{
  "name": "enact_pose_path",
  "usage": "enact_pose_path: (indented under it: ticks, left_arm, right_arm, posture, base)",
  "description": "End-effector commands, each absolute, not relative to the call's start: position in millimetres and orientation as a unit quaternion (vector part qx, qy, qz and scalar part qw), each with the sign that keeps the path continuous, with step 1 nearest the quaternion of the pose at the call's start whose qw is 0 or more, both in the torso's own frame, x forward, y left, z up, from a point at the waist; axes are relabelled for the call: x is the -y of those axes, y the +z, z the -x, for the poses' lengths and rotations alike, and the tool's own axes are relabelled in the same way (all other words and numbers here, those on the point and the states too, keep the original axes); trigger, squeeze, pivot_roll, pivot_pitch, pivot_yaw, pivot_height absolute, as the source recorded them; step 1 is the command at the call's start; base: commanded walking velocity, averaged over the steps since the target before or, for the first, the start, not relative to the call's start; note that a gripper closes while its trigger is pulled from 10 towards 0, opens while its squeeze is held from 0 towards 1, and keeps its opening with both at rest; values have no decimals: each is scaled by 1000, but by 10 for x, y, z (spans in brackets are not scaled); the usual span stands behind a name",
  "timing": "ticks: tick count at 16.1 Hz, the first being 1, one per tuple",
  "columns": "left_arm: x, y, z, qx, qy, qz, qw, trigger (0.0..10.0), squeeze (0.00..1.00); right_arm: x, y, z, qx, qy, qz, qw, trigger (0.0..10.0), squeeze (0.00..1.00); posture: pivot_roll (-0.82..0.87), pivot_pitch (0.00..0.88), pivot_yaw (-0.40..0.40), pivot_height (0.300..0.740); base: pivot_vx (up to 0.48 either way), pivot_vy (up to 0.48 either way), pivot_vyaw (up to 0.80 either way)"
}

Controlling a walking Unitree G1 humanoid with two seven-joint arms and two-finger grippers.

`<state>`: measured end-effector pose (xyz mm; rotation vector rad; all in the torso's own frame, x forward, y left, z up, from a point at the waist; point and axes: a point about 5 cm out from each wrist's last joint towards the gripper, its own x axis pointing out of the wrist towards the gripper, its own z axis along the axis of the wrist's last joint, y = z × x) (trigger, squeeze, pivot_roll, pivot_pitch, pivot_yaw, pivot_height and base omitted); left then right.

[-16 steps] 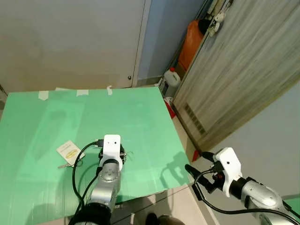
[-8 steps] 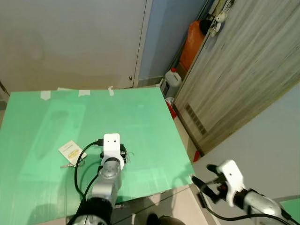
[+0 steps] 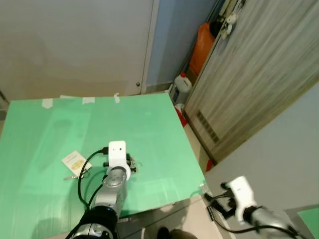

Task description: Hang keys on a hook

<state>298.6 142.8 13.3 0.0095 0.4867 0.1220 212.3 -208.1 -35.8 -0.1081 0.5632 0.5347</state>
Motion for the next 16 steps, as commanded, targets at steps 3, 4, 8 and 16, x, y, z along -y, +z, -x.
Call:
enact_pose_path:
  ticks: [3,4,8,16]
  left_arm:
    - [-1427,108,-2959,-242,26,-51,969,0,0]
    - [-1436,267,-3072,-210,15,-49,976,0,0]
    - [-1470,689,-3231,-115,16,-49,992,0,0]
    - [-1572,795,-3063,-99,32,-91,990,10000,1000]
  right_arm:
    - [2079,-455,-2066,-297,241,61,922,10000,0]
    - [1995,-427,-2157,-286,241,55,926,10000,0]
    - [1582,-45,-2593,-159,295,42,941,10000,0]
    - [1178,976,-2925,-30,344,32,938,10000,0]
  posture:
    - [-100,135,-171,740]
    - [-62,105,-158,740]
    - [24,49,-152,740]
    - [82,39,-183,740]
  base:
    - [0,0,0]
    - [0,0,0]
    - [0,0,0]
    - [0,0,0]
